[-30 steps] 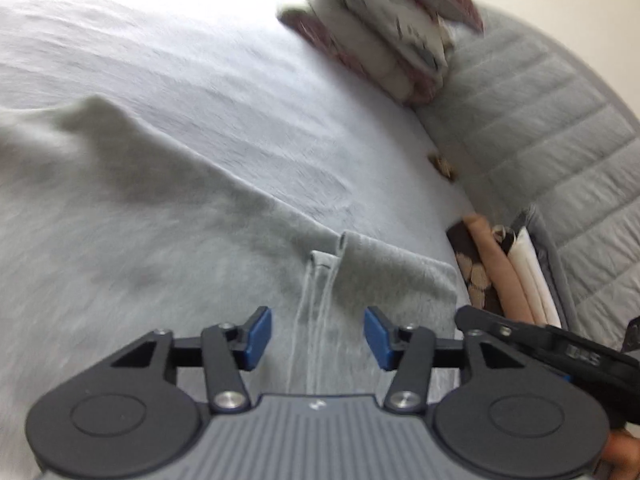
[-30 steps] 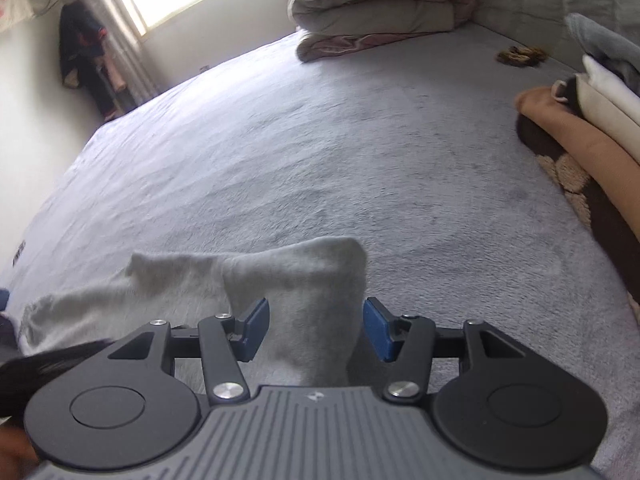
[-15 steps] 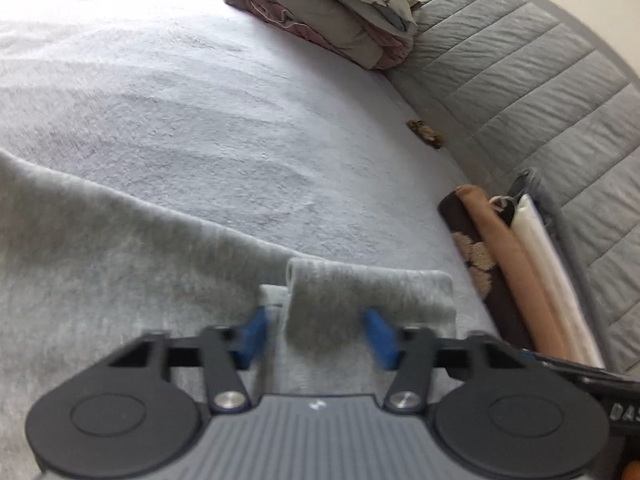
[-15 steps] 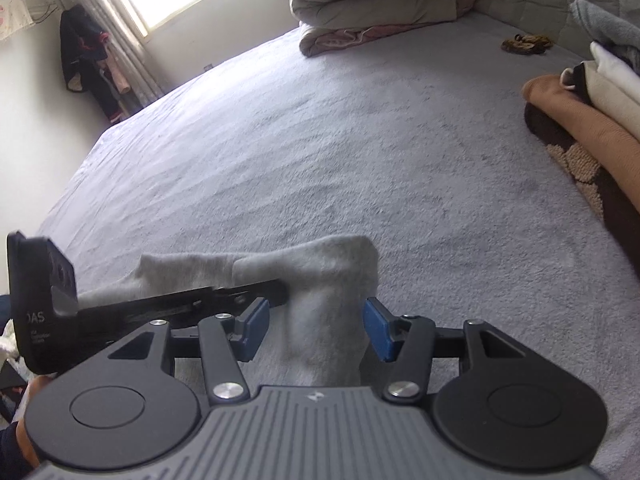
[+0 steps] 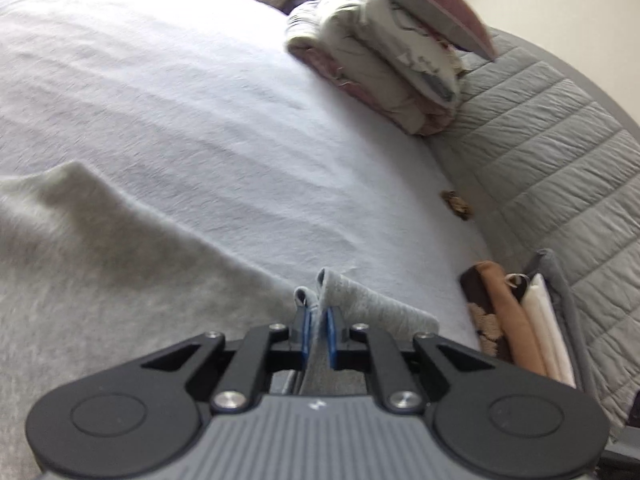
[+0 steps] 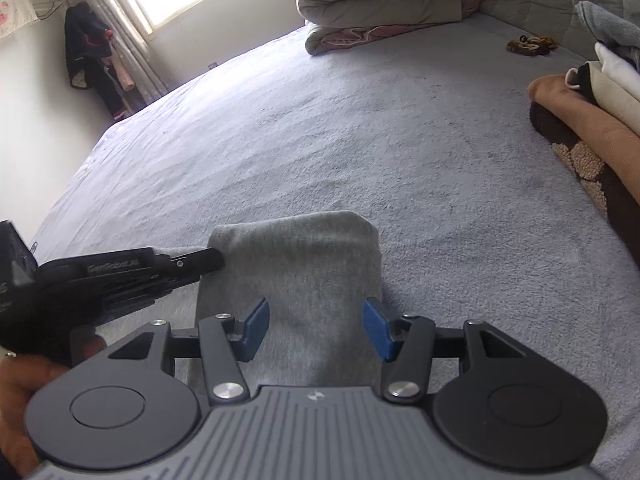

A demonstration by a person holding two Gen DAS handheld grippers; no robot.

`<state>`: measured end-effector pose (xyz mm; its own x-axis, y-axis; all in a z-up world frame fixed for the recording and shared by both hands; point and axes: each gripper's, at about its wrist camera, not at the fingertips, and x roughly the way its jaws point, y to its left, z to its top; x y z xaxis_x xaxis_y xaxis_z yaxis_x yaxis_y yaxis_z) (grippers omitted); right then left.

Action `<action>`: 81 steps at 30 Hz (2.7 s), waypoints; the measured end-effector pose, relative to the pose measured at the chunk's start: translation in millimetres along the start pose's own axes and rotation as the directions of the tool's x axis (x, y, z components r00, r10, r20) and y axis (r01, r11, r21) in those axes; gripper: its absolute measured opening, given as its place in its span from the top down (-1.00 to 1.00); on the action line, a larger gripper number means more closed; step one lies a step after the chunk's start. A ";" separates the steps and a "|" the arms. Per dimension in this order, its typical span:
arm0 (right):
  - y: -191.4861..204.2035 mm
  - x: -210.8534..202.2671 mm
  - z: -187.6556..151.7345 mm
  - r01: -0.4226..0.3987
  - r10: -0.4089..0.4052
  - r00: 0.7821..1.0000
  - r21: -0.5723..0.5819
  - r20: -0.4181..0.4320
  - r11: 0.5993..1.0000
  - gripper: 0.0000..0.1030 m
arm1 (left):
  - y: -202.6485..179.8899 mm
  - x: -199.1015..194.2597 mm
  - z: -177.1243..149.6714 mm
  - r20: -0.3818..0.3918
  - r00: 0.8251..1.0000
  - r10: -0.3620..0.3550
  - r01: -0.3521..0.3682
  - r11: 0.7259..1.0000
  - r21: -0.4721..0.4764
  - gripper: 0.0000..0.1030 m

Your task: Fold clothes

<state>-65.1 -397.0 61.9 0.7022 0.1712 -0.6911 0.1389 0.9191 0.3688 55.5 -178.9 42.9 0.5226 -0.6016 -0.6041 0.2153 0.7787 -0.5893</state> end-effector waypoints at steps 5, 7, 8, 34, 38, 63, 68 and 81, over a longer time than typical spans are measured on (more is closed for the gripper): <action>12.8 27.0 -14.3 0.028 -0.040 0.989 -0.089 -0.142 0.996 -0.08 | 10.8 2.4 -4.9 0.000 1.000 0.023 -0.023 0.999 -0.045 0.82; 19.1 39.0 -21.4 0.065 -0.094 0.979 -0.156 -0.182 0.986 -0.08 | 11.4 1.3 -4.6 0.006 1.000 0.024 -0.024 0.998 -0.054 0.82; 21.7 40.4 -22.0 0.071 -0.104 0.978 -0.175 -0.182 0.982 -0.08 | 10.6 0.6 -4.9 0.008 1.000 0.029 -0.028 0.998 -0.049 0.82; 34.2 -0.5 -54.0 -0.061 -0.010 0.978 -0.333 -0.210 0.941 -0.14 | -10.9 -41.1 -44.5 -0.047 0.996 -0.081 0.086 0.989 0.118 0.57; 30.7 4.0 -70.5 -0.129 0.020 0.954 -0.350 -0.298 0.928 -0.17 | -21.7 -36.0 -62.0 -0.070 0.997 -0.033 0.045 0.983 0.177 0.48; 20.3 65.0 16.7 -0.020 0.002 0.996 -0.194 -0.090 0.981 -0.21 | -25.6 -46.8 -112.1 -0.102 0.995 -0.005 0.041 0.935 0.351 0.41; 24.3 85.5 12.8 -0.021 -0.005 0.992 -0.207 -0.124 0.978 -0.63 | -22.3 -44.5 -111.6 -0.101 0.995 -0.003 0.038 0.940 0.338 0.43; 29.5 84.6 20.2 0.056 -0.073 0.995 -0.221 -0.068 0.974 -0.74 | -21.2 -51.8 -108.5 -0.113 0.994 -0.006 0.046 0.936 0.349 0.41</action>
<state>12.5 -362.6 26.9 0.6412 0.1276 -0.7567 0.0200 0.9830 0.1827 -65.6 -183.5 28.5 0.4246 -0.6228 -0.6571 0.5132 0.7635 -0.3920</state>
